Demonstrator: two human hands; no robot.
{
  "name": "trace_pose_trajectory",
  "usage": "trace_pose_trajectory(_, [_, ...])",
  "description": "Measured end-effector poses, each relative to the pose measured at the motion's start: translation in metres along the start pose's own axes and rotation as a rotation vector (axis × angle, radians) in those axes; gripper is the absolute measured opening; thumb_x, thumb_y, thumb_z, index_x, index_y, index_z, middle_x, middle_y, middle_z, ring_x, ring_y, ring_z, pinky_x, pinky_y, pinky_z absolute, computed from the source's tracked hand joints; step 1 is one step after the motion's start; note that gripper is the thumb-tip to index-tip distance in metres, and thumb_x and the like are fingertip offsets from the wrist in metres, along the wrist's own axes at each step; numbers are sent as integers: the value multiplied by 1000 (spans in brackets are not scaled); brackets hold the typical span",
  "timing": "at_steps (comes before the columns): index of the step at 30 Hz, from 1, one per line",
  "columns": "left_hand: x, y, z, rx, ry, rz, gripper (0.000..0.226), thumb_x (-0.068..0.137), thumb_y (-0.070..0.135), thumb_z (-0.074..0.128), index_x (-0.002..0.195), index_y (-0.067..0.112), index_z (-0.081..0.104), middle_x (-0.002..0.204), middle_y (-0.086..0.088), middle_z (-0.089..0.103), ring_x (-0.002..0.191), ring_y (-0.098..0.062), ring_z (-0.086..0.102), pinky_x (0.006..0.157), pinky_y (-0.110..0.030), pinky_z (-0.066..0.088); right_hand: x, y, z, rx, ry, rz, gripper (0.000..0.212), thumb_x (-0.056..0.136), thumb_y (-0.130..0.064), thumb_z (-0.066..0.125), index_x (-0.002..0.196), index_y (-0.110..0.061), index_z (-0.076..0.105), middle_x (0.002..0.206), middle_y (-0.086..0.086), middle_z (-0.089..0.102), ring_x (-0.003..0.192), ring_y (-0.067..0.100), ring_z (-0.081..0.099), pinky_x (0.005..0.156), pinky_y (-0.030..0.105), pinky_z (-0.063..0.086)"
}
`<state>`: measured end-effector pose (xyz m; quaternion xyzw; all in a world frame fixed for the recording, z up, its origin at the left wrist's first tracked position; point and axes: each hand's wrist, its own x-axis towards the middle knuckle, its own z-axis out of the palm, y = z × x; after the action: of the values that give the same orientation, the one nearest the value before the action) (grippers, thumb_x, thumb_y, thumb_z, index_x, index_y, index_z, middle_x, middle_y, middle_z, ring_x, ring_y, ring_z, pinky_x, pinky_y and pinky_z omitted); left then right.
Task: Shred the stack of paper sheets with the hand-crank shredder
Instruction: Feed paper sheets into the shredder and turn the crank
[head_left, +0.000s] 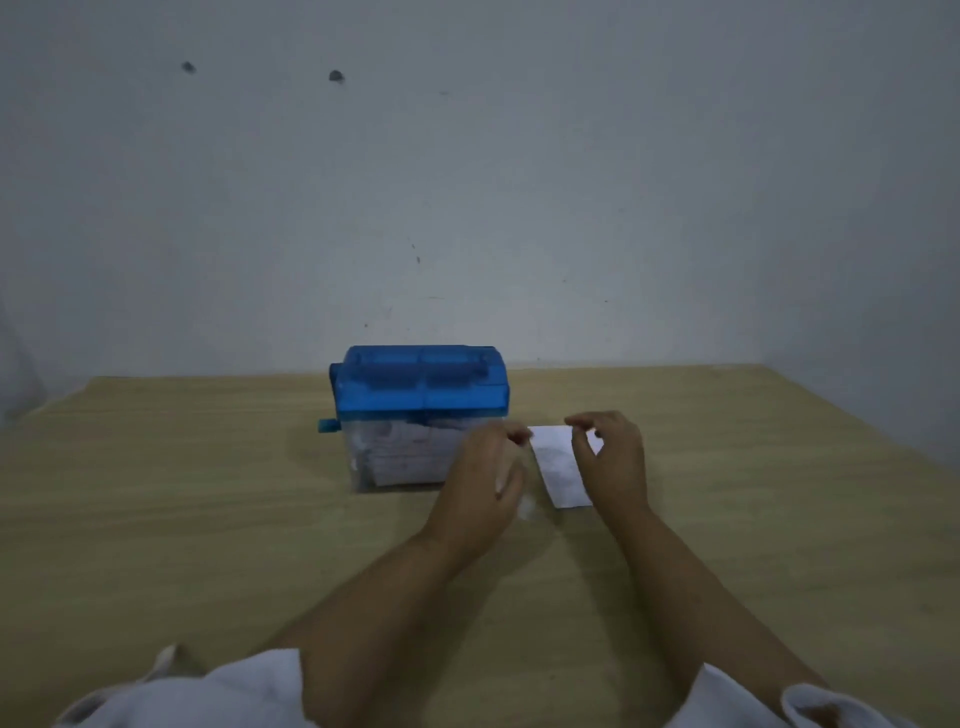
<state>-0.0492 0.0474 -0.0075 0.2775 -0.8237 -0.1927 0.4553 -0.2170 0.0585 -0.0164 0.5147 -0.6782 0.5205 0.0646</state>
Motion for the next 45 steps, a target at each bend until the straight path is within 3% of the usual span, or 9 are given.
trace_pose_trajectory(3, [-5,-2,33,27,-232,-123,35,96,23,50,131,17,47,133,5,47,119,1,40,96,-7,29,-8,18,-4,-150,-111,118,15,86,-11,60,97,-15,70,104,7,65,102,30,55,86,36,39])
trace_pose_trajectory(6, [-3,-7,49,222,-422,-176,52,98,40,42,145,20,32,152,2,29,139,-11,27,110,-23,21,-6,26,-7,-349,-194,279,30,90,-28,56,118,-18,60,125,5,51,118,26,42,92,35,33])
trace_pose_trajectory(10, [-2,-6,52,368,-590,-179,55,99,48,31,149,26,24,158,7,13,145,-9,7,116,-29,4,-1,27,-6,-594,-291,467,53,89,-50,50,124,-10,49,131,8,40,122,27,35,98,37,30])
trace_pose_trajectory(16, [-2,-5,53,410,-625,-174,57,98,52,29,149,29,21,158,8,10,145,-8,4,116,-29,2,5,38,-10,-382,-168,512,35,90,-32,55,123,-19,54,129,7,45,120,27,39,97,38,30])
trace_pose_trajectory(20, [-1,-5,51,419,-640,-172,58,97,53,28,150,29,20,158,8,9,145,-8,3,116,-29,1,9,43,-9,-295,-81,507,28,88,-17,56,113,-24,66,114,4,63,108,25,55,91,33,30])
trace_pose_trajectory(26, [-1,-3,52,423,-654,-183,59,97,54,28,150,30,18,158,8,7,145,-8,2,116,-28,0,9,45,-14,-228,16,537,20,84,-19,63,104,-17,68,99,1,71,96,18,61,87,29,24])
trace_pose_trajectory(38, [-2,-1,51,422,-652,-200,65,97,54,28,151,22,13,158,7,8,145,-7,3,116,-27,0,4,45,-13,-301,100,463,17,91,-21,56,100,-17,70,109,0,64,112,24,41,87,34,22])
trace_pose_trajectory(42, [-2,-2,51,414,-636,-211,66,96,56,28,151,24,10,159,6,9,145,-8,4,115,-26,0,3,45,-12,-43,195,400,17,90,-9,55,99,-5,69,94,11,69,99,31,56,83,34,37])
trace_pose_trajectory(45, [-3,-2,52,375,-553,-215,67,95,57,30,150,32,1,158,6,11,145,-11,9,117,-30,3,2,38,-16,139,260,409,20,92,-6,51,103,1,66,99,12,68,89,19,58,75,24,40])
